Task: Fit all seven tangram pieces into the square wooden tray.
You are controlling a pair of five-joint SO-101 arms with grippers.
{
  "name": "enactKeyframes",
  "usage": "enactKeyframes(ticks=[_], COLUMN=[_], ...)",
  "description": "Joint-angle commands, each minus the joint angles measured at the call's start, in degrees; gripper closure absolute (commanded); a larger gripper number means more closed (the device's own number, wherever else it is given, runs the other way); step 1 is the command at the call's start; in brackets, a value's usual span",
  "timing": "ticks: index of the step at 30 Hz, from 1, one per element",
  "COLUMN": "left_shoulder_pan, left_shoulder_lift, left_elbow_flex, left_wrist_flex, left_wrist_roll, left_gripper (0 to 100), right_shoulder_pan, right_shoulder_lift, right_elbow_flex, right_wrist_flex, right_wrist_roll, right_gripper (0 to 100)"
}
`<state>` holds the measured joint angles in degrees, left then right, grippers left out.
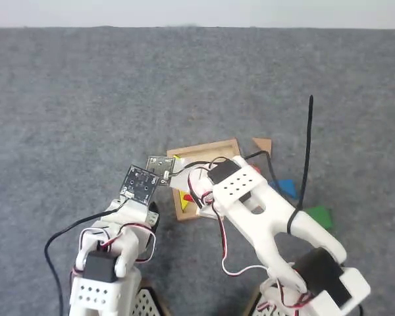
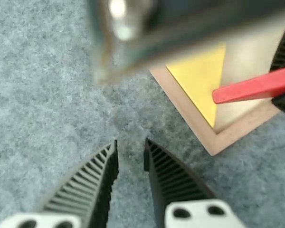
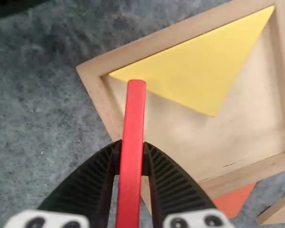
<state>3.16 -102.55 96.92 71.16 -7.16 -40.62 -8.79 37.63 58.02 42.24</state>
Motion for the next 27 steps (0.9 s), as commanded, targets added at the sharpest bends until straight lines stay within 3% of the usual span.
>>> enactKeyframes(ticks=[1,13,17,27], left_shoulder_pan=[0.09,0.09,0.09,0.09], left_shoulder_lift=[-0.09,-0.09,-0.09,-0.09], left_elbow_flex=[-0.4,-0.4,-0.4,-0.4], left_wrist_flex=[0.26,0.26,0.26,0.26], left_wrist_roll=[0.35,0.35,0.35,0.35], left_gripper=[91,91,91,91], right_shoulder_pan=[-0.57,-0.66,-0.57,-0.57], right_shoulder_lift=[-3.38,4.26,4.7,4.79], right_elbow_flex=[-0.35,-3.6,-3.25,-3.6], right_wrist_flex=[-2.95,-4.35,-4.26,-4.62], right_wrist_roll=[0.79,4.57,12.04,22.15], right_gripper=[99.2,99.1,99.1,99.1])
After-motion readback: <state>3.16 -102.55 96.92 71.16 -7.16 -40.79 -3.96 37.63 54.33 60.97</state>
